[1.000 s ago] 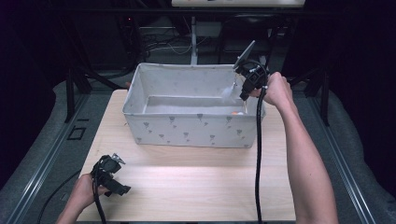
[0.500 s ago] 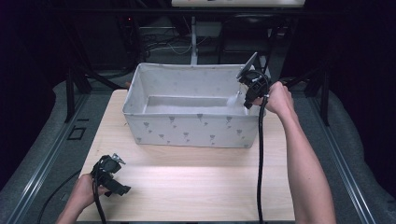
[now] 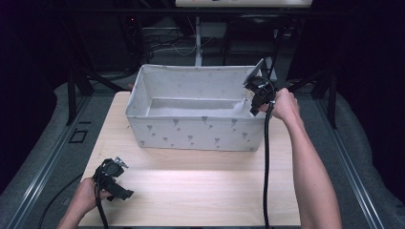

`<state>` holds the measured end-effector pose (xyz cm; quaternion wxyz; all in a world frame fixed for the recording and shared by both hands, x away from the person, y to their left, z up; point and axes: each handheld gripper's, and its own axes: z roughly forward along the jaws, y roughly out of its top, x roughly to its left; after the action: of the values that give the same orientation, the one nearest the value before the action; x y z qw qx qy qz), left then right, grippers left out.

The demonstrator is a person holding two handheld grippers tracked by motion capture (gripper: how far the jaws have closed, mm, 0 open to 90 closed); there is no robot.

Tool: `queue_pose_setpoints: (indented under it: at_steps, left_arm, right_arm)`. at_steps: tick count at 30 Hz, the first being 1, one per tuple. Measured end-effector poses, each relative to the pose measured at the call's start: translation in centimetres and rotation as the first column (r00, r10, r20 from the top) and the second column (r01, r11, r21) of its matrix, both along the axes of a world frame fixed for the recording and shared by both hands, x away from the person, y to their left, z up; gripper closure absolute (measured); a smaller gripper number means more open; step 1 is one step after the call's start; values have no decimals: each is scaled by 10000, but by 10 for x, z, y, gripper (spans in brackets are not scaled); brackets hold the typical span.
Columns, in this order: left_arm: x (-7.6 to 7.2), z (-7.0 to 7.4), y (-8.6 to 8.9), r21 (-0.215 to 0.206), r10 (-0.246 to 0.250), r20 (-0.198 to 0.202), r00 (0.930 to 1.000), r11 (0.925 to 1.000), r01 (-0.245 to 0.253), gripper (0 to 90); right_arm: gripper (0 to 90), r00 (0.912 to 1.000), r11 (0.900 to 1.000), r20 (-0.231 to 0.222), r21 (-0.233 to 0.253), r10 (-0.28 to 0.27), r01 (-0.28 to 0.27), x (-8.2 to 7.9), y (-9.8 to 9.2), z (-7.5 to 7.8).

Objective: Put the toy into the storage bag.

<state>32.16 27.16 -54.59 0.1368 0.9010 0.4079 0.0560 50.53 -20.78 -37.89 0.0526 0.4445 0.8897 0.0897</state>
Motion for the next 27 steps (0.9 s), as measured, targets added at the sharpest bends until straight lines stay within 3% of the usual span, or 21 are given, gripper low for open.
queue_pose_setpoints:
  at_steps: [7, 10, 14, 20, 23, 27]
  left_arm:
    - [0, 0, 0, -17, 6, 16, 10000, 10000, -6, 3]
    - [0, 0, 0, -21, 18, 14, 10000, 10000, -18, 3]
    - [0, 0, 0, -11, 1, 17, 10000, 10000, -1, 2]
    - [0, 0, 0, 15, -14, 8, 10000, 10000, 14, 3]
    - [-1, 0, 0, -19, 22, 34, 10000, 10000, -22, 2]
    - [-1, 0, -1, -32, 19, 52, 10000, 10000, -18, 2]
  right_arm:
    - [823, 9998, 9995, 161, 285, -99, 94, -3, -1, 7]
    - [781, 9990, 9987, 436, 506, -139, 116, -5, -3, 13]
    - [638, 9973, 9984, 712, 542, -171, 132, -10, -3, 23]
    - [338, 9903, 9932, 1333, 1137, -402, 250, -23, -5, 43]
    - [233, 9859, 9912, 1643, 1315, -332, 115, -33, -7, 53]
    - [158, 9782, 9852, 2041, 1716, -386, 30, -49, -8, 61]
